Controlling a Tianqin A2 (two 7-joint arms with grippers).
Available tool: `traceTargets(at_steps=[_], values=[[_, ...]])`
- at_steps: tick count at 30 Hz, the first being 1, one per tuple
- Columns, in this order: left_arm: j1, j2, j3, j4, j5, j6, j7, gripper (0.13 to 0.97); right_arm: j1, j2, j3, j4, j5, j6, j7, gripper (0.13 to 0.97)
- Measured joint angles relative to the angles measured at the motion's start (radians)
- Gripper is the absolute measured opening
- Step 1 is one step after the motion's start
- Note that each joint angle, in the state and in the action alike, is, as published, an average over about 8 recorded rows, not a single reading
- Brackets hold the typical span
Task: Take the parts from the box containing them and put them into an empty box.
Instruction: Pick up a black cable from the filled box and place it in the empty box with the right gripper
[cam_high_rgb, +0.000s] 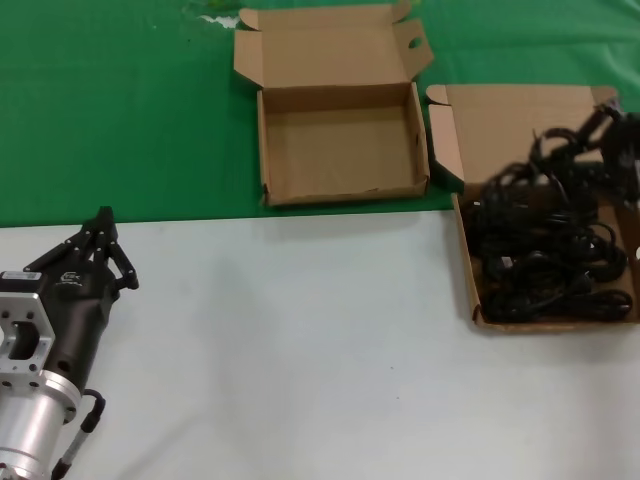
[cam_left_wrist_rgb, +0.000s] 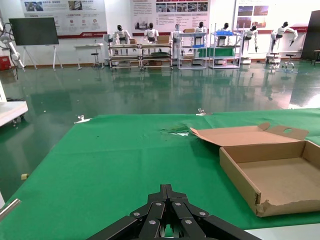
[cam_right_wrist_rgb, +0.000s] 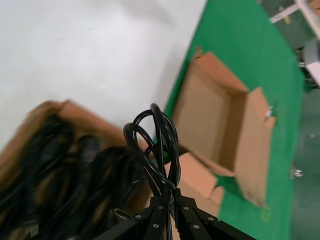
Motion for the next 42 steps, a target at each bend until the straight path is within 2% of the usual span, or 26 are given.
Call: traceTargets(at_steps=[8,19,34,42], values=[[0.000,0.000,0.000,0.000,0.000,0.000,0.000,0.139,0.039,-0.078,-0.015,0.003,-0.028,0.054,0.065,0.144],[0.000,0.000,0.000,0.000,0.000,0.000,0.000,0.139,0.079,-0.199,-0.047,-0.051,-0.055,0.138,0.051,0.144],[0.000,0.000,0.000,0.000,0.000,0.000,0.000,0.139,0.105,-0.366,-0.075,-0.165,-0.044,0.259,-0.069,0.144],[0.000,0.000,0.000,0.000,0.000,0.000,0.000,0.139,0.124,-0.462,-0.083,-0.301,-0.032,0.330,-0.166,0.144]])
